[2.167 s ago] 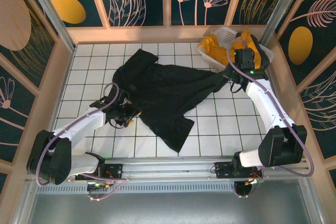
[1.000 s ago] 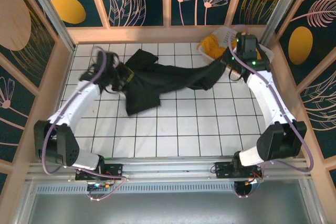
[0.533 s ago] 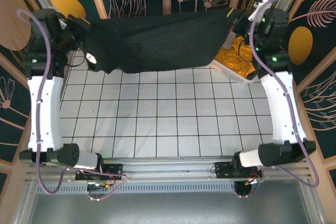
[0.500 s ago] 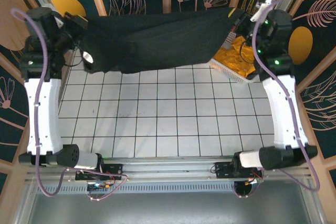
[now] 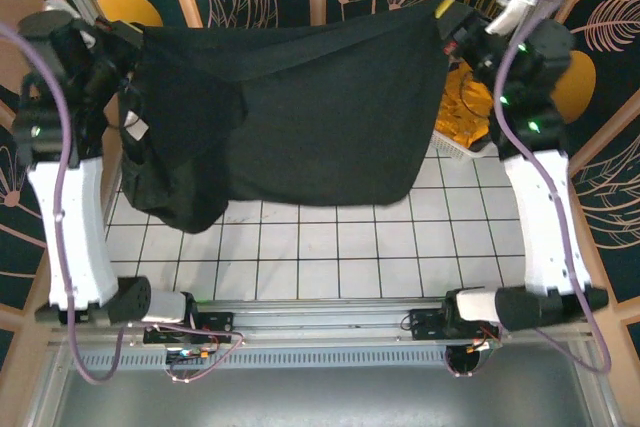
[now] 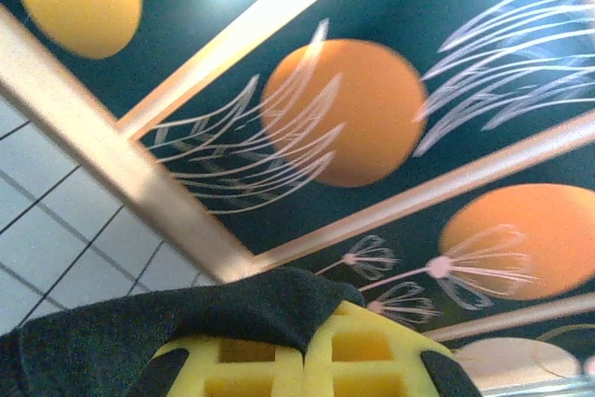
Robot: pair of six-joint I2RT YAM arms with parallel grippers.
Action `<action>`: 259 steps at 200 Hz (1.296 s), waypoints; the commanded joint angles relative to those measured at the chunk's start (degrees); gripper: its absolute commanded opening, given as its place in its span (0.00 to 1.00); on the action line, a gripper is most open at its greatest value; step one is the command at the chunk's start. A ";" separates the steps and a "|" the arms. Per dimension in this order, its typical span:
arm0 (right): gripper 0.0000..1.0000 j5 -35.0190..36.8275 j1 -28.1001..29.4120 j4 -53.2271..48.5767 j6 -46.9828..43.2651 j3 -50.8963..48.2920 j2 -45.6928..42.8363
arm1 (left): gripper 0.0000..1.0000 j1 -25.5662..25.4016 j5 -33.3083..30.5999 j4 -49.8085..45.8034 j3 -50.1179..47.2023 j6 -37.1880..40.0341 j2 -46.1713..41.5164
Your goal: Fold and stack the t-shirts
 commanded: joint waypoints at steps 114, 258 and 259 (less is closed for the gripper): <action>0.00 1.42 0.19 -1.52 -0.85 8.67 14.86 | 0.00 6.35 17.39 4.72 -3.71 8.07 12.00; 0.00 2.74 -0.01 -2.12 -5.18 1.61 2.38 | 0.00 6.35 18.58 16.68 -17.74 3.19 -4.43; 0.00 2.75 0.04 -2.02 -5.18 1.28 2.08 | 0.00 6.30 18.58 16.84 -18.08 3.00 -4.86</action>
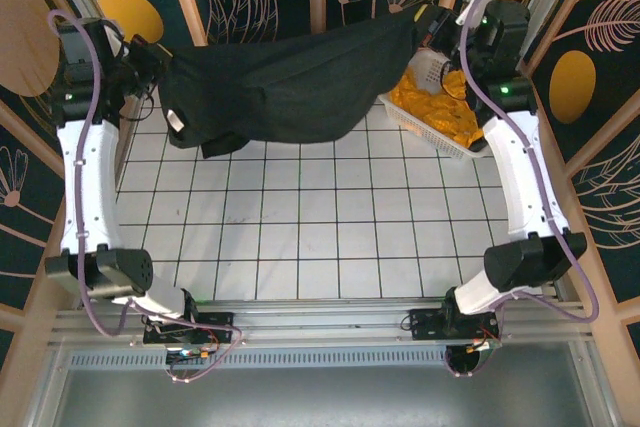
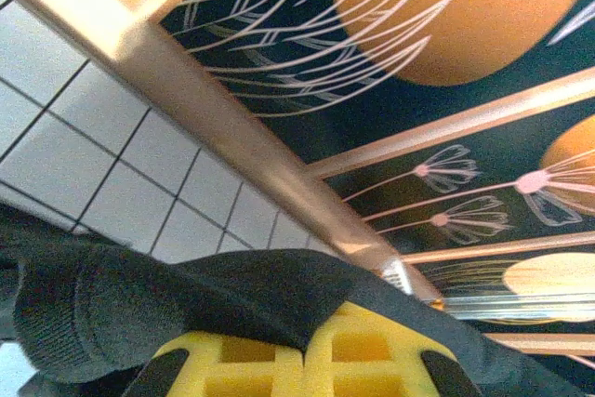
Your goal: Fold and stack the t-shirts
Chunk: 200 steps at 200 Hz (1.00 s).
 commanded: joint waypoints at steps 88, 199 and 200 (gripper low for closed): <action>0.00 5.05 -0.47 6.37 0.12 -18.71 -31.73 | 0.05 0.56 -6.46 34.00 -24.64 -10.07 -37.06; 0.36 -3.94 0.56 2.05 2.38 10.53 18.24 | 0.46 1.45 -13.40 27.84 -14.45 -9.56 4.47; 0.40 -4.06 0.62 1.39 2.27 11.48 18.71 | 0.51 1.49 -12.88 27.60 -13.72 -9.46 5.41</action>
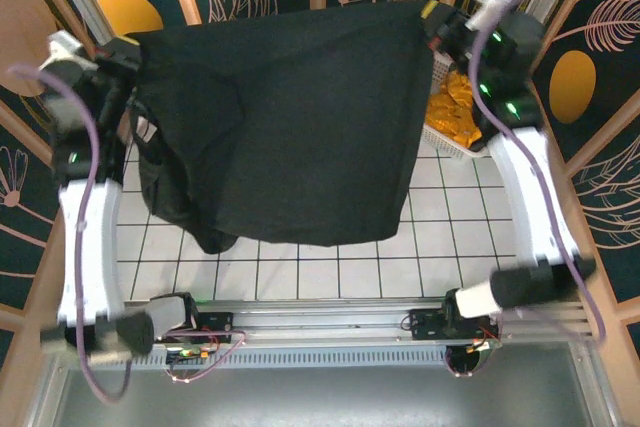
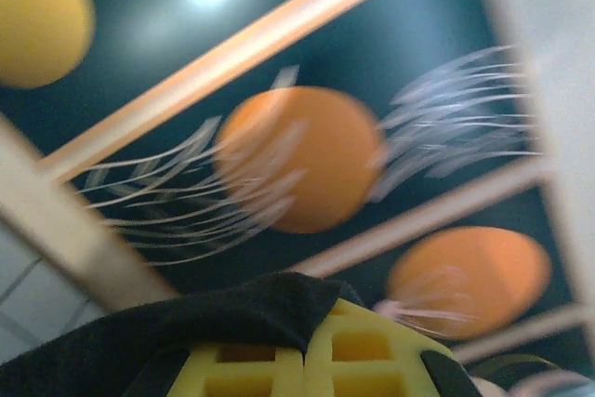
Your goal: Fold and stack the t-shirts
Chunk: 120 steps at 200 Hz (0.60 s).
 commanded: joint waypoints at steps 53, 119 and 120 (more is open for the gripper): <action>0.71 4.92 5.66 -25.86 -7.58 24.61 29.93 | 0.92 1.35 0.33 -17.43 10.80 10.18 24.89; 0.58 7.44 16.39 -13.19 -0.55 -35.43 -0.30 | 0.75 1.35 -5.25 -20.47 -36.92 8.37 -1.67; 0.58 7.53 16.73 -13.24 -0.48 -36.02 -0.50 | 0.75 1.35 -5.10 -20.48 -37.25 8.29 -1.92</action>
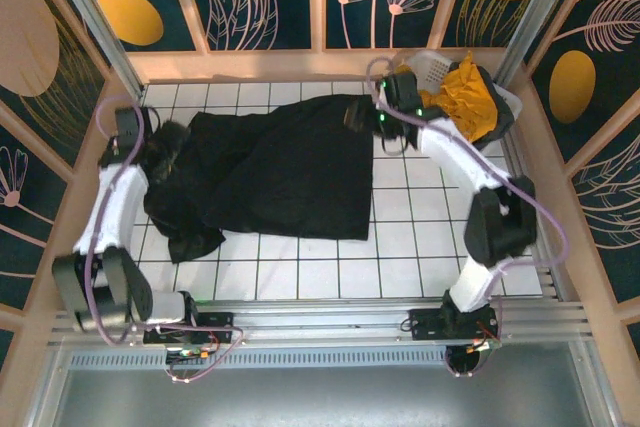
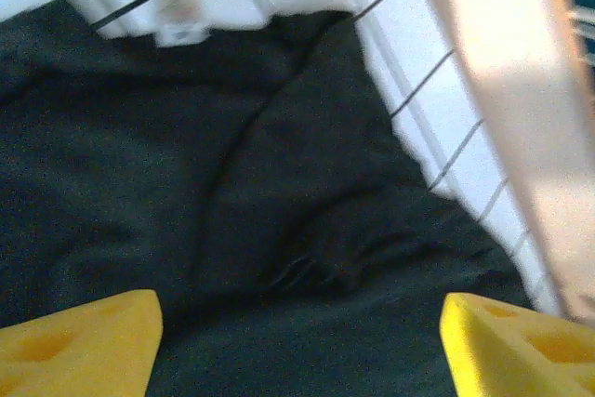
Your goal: Fold and stack the t-shirts
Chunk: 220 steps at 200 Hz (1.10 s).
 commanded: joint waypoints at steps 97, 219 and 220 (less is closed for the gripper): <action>0.55 11.62 15.70 -13.81 5.30 -29.49 -11.74 | 0.73 0.23 0.24 -3.60 -9.59 1.62 -2.38; 0.15 23.94 17.89 -14.84 3.78 -23.08 3.06 | 0.73 0.23 -0.11 -5.01 -7.21 1.37 -4.71; 0.13 23.98 17.67 -14.91 3.87 -23.10 2.89 | 0.73 0.23 -0.19 -5.11 -7.20 1.40 -4.73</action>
